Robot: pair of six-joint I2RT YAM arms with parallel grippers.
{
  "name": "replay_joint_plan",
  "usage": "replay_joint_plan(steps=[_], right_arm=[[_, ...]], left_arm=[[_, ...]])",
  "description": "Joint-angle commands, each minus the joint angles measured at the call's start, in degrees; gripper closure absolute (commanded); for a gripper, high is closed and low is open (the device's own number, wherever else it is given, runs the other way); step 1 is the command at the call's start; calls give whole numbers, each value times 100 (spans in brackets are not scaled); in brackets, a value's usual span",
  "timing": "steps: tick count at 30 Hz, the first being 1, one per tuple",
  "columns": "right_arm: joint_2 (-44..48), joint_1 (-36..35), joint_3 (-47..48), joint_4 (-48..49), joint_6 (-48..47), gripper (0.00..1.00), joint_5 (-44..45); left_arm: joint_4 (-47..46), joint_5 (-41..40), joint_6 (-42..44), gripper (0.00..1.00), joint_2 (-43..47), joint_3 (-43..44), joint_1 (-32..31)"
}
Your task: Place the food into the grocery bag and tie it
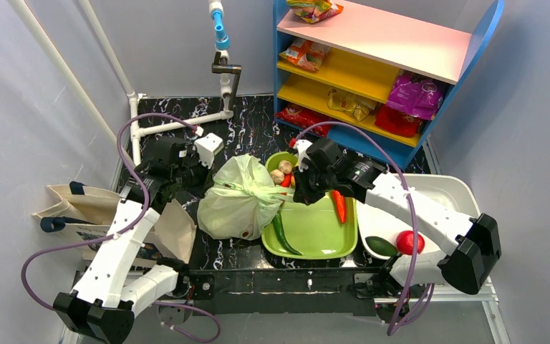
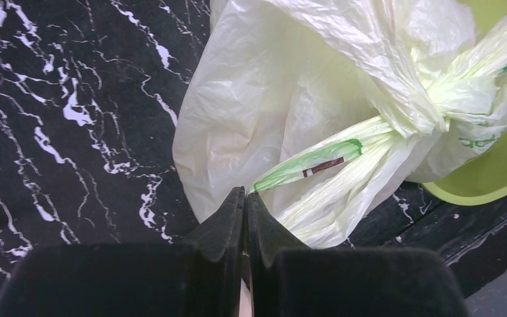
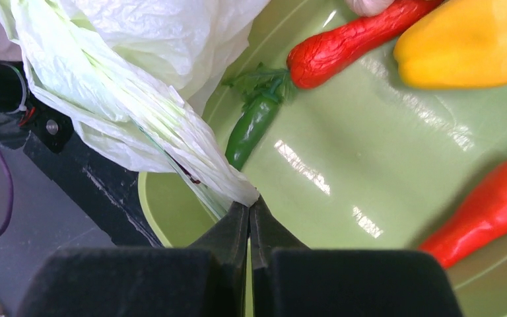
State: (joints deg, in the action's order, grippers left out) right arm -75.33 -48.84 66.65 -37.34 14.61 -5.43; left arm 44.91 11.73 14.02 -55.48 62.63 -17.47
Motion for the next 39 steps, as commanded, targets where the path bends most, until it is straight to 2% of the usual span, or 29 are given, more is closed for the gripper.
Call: replay_joint_plan(steps=[1,4,8,14,17,20,23,26,31,39], right_arm=[[217,331,-654,-1683,-394,99,252],[149,327,-479,-1712,-411,99,96],[17,331,488,-1798,-572,99,-181],[-661,325,2636,-1478,-724,99,-708],[-1362,322,3366,-1144,-533,99,-842],[-2061,327,3643,-1024,-332,99,-697],[-2145,487,2504,-646,-284,99,-529],[-2203,815,1721,-354,-160,99,-619],[-2447,991,1674,-461,-57,99,-621],[-2581,997,2079,-423,2,99,-890]], left_arm=[[-179,-1513,24,100,155,-103,412],[-247,-1380,-25,100,142,59,412],[-161,-1563,99,100,-98,838,412],[-212,-2598,376,100,-750,2650,423],[-637,-3208,667,100,-1012,2787,477],[-972,-3707,657,100,-1185,2371,595],[-1196,-3770,249,100,-956,1120,808],[-1257,-3668,-80,100,-736,319,983],[-1289,-3617,-160,100,-606,-107,1031],[-1428,-3515,-259,100,-618,-110,1075]])
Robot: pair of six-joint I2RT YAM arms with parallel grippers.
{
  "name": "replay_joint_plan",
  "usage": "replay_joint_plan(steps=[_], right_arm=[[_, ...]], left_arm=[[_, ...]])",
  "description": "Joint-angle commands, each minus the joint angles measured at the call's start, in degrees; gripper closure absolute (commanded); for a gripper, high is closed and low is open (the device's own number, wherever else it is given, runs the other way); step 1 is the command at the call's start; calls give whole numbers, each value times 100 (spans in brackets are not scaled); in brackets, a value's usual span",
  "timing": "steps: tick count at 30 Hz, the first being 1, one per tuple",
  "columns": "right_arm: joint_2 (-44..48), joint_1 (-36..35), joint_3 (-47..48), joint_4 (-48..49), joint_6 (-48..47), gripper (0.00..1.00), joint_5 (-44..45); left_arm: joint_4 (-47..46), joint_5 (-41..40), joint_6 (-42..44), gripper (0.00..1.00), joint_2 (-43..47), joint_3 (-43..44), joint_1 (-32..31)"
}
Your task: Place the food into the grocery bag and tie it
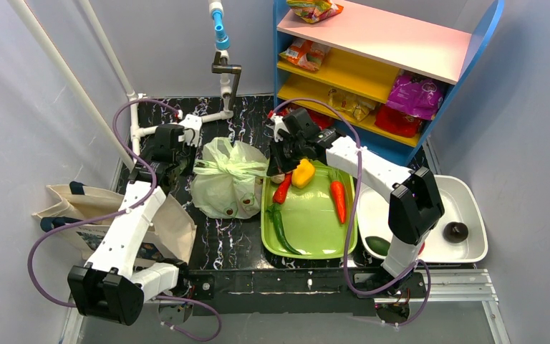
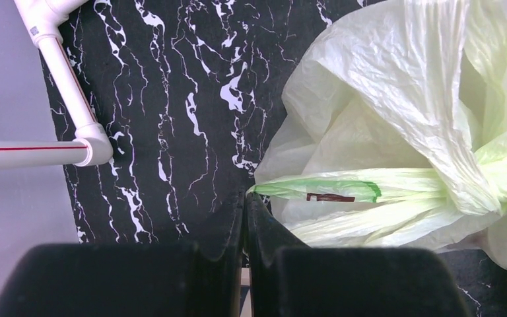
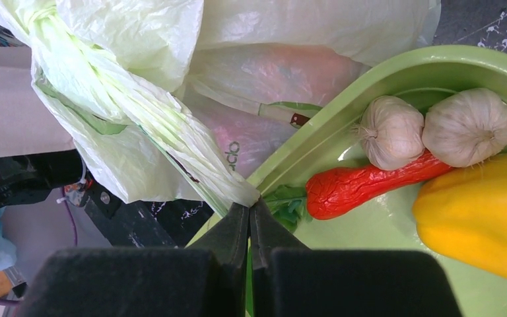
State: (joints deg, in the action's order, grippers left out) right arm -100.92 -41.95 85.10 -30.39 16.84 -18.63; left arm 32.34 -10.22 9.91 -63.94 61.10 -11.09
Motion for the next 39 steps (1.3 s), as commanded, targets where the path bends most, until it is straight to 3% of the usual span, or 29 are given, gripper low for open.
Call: replay_joint_plan(steps=[1,15,23,26,27,29,32,34,36,37,39], right_arm=[[-37,306,365,-1109,-208,99,432],[-422,354,3043,-793,-6,99,1453],[-777,435,2933,-496,-3,99,1449],[-873,468,2685,-806,226,86,1216],[-871,468,2622,-924,307,80,1150],[-798,460,2499,-1129,442,70,976],[-577,454,2508,-1515,549,55,841],[-421,451,2580,-1773,597,49,806],[-241,431,2592,-1977,615,45,770],[-152,421,2581,-2047,636,36,766],[33,398,2496,-2134,684,35,741]], left_arm=[[-280,-1224,129,100,208,100,441],[-1330,-879,45,100,-1103,2257,439],[-1834,-658,-9,100,-1383,2247,441],[-1790,-796,-140,99,-1208,1908,441],[-1757,-798,-229,87,-1085,1765,441],[-1652,-789,-414,53,-785,1513,441],[-1237,-792,-628,31,-296,1398,441],[-933,-804,-744,7,106,1430,431],[-541,-765,-788,2,462,1584,428],[-308,-769,-834,2,640,1698,432],[139,-832,-859,2,947,1923,431]])
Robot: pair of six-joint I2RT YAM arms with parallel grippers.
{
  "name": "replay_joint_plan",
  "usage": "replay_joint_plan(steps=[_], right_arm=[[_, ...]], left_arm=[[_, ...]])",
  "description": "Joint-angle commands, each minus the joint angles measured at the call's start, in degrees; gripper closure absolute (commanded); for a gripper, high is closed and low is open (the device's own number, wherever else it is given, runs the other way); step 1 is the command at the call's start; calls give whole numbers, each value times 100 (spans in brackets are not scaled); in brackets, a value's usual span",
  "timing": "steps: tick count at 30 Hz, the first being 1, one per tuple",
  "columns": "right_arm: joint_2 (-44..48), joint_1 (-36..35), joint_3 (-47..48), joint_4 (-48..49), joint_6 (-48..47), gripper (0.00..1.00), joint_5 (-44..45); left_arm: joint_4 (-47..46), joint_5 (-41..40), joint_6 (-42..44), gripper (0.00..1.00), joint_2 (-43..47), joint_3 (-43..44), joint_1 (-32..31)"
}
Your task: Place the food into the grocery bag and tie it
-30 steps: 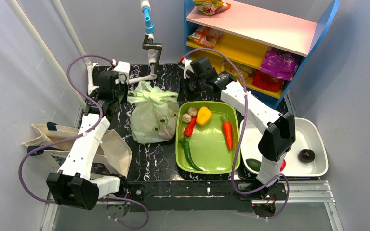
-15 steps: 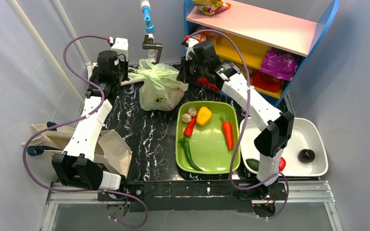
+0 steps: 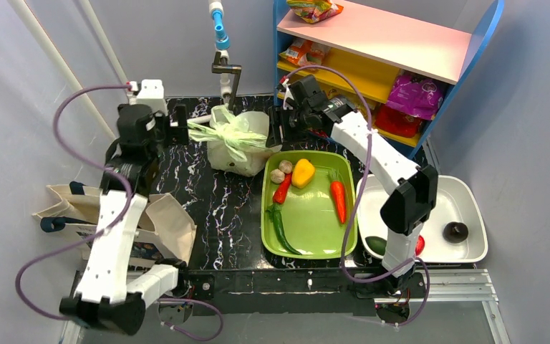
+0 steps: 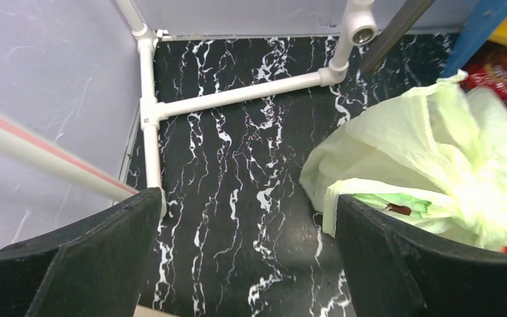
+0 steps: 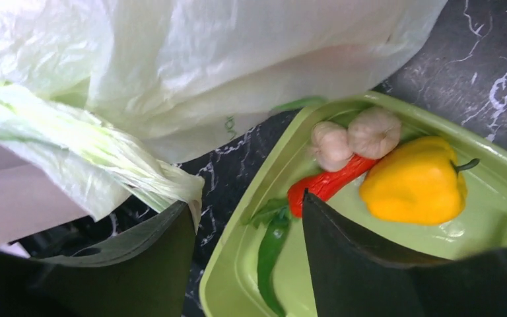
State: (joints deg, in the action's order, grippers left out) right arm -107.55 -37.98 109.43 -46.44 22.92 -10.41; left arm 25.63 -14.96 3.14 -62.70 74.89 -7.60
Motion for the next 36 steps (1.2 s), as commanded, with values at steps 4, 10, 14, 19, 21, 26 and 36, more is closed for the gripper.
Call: replay_joint_plan(steps=[4,10,14,19,21,26,36], right_arm=[[1081,-85,-168,-781,356,31,-245],[1159,-122,-390,-771,426,31,-467],[1190,-124,-397,-892,317,31,-463],[1239,-131,-468,-979,245,31,-429],[1263,-131,-477,-938,244,31,-466],[1279,-125,-281,-867,184,31,-551],[1504,-128,-46,-547,307,32,-1120]], left_arm=[[2438,-1633,-863,2,1363,1188,83],[4082,-565,-904,2,1412,1063,81],[4380,382,-1159,2,1472,928,80],[4375,1936,-1303,2,1244,1324,81],[4424,2907,-1256,2,1112,1664,82],[4614,5672,-1128,2,1003,1802,-48],[6687,-847,-3840,2,474,3246,-49]])
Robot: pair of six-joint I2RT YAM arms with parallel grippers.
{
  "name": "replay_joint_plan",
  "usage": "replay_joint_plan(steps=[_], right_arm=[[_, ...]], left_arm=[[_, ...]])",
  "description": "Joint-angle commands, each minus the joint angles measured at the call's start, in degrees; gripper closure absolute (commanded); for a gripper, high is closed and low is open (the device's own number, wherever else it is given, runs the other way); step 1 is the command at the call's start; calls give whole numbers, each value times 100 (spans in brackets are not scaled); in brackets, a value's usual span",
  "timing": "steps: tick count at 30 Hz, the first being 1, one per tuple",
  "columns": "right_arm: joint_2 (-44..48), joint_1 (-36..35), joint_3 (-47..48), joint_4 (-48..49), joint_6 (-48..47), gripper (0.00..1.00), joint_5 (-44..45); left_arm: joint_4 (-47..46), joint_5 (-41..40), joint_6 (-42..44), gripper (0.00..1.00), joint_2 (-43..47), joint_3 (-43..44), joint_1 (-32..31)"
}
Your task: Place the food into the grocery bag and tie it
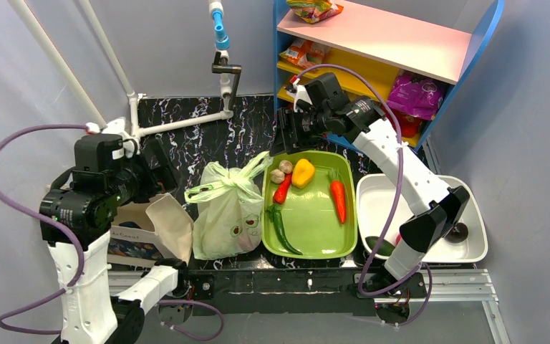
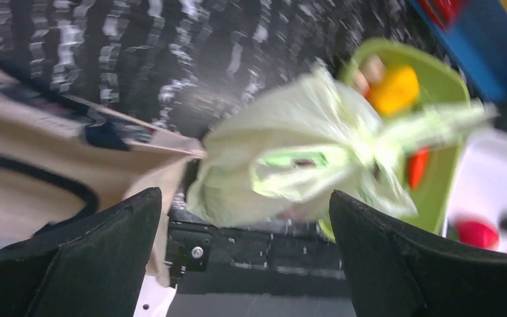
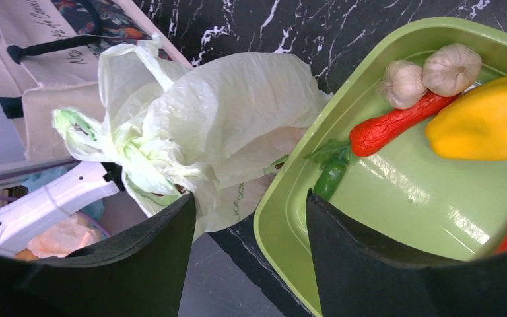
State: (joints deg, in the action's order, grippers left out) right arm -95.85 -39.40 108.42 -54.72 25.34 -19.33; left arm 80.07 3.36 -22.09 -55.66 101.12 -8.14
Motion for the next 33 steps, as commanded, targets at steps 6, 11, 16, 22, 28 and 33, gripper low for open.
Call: replay_joint_plan(steps=[6,11,16,22,28,33], right_arm=[[321,11,-96,114,221,32,-392],[370,16,-161,-43,220,32,-420],[600,15,-468,-123,188,33,-446],[1009,11,-1041,-66,78,33,-305],[1178,12,-1402,-30,63,33,-306],[1235,12,-1554,-62,-10,33,-236]], left_arm=[[1377,-4033,-2198,2,-195,61,6],[931,-4229,-2620,2,-285,-780,59],[534,-4299,-3126,2,-420,-1362,176],[150,-4185,-3464,7,-141,-2246,487],[-830,-3692,-3146,68,232,-3075,708],[-1422,-3434,-2630,100,490,-3030,709]])
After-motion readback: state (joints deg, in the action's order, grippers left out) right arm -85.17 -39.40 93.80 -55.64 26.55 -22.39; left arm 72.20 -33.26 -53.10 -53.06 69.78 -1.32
